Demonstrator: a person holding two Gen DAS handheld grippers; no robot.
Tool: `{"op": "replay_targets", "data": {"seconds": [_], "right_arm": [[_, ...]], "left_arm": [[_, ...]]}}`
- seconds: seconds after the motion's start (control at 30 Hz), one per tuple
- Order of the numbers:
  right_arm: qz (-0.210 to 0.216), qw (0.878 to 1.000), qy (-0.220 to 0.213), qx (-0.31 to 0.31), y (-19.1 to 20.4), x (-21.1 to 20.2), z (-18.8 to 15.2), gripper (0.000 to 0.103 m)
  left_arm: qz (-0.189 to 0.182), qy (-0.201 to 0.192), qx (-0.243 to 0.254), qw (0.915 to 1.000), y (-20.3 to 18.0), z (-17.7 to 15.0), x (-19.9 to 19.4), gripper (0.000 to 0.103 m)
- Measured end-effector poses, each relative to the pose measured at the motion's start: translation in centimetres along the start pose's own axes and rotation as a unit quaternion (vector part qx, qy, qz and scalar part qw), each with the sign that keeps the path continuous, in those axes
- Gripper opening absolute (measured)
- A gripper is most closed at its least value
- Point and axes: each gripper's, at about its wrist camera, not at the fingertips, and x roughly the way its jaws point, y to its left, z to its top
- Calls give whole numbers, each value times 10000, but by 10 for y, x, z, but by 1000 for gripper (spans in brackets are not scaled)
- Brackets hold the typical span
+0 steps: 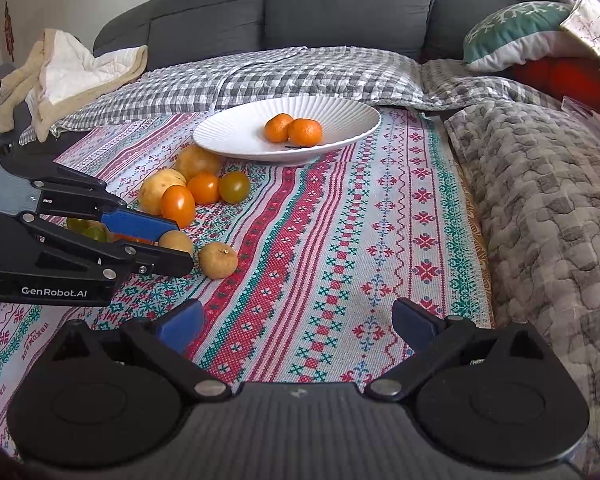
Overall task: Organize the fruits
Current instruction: 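Grasp a small brown fruit with the left tool while the right tool grasps another, then carry both brown fruits onto the white plate and open both tools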
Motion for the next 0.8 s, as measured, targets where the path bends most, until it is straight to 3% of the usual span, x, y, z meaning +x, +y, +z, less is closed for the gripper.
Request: {"op": "replay_targets", "data": {"seconds": [0.13,0.37,0.6,0.8], "right_arm": [[86,9999,68,-132,11,7,5,95],[116,9987,254,-419,32,24,12,78],[151,9973,318,-651,47,33,22,51],[99,9961,358,-806,55,37,26,35]], "left_arm": [[30,-30,-72,10000,6,1,-9,15],[109,-17,-148,9998,17,-3,-17,15],[118,-40,-159,9998,21,-4,-21,15],[200,-5,-236,9995,25,-4,-21,15]]}}
